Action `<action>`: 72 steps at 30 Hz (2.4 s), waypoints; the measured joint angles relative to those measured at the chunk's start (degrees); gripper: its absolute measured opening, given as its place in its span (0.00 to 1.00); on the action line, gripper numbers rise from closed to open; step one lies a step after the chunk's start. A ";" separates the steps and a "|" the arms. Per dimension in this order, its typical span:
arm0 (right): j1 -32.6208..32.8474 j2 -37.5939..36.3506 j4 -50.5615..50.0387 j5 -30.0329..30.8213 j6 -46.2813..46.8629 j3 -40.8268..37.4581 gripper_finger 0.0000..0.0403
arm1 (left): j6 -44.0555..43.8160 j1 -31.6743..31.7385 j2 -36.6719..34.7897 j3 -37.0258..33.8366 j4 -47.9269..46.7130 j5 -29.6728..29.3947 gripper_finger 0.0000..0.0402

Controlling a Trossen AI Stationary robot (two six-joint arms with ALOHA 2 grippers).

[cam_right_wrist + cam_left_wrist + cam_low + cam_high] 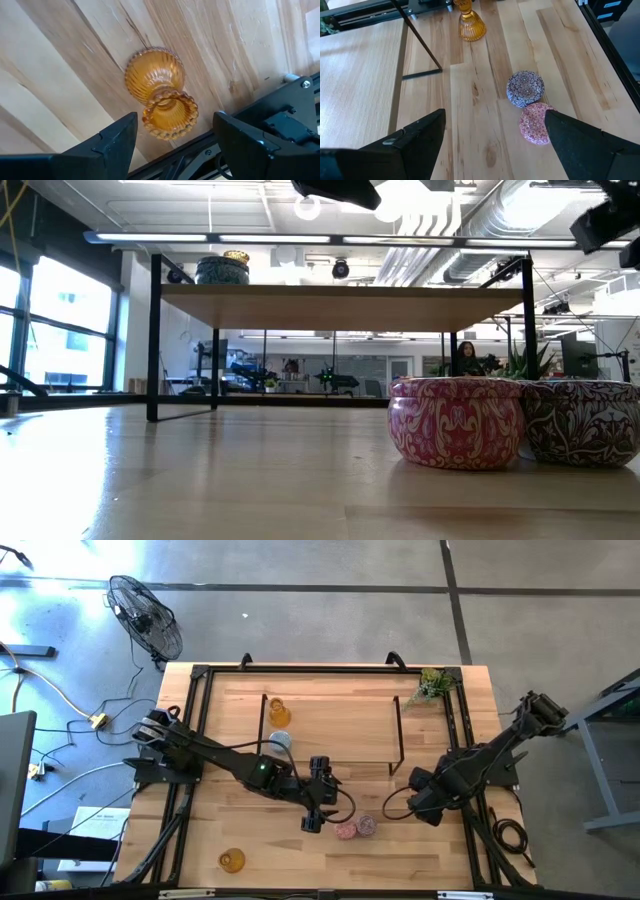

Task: Pick & Place candle stick holders
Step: Put the top yellow glass candle holder on the shelf aligned with the other glass candle holder

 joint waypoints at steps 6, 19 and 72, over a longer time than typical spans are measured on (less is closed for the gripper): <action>0.01 0.00 2.98 -1.18 -0.15 -3.17 0.64 | -0.01 0.00 0.00 -0.01 0.00 -0.02 0.83; -0.01 0.00 5.65 -0.39 0.38 -3.81 0.64 | 0.00 0.00 0.00 -0.02 0.00 -0.04 0.83; -5.85 -6.34 17.24 -1.64 0.42 -10.61 0.43 | 0.04 0.00 0.00 -0.02 0.02 -0.04 0.83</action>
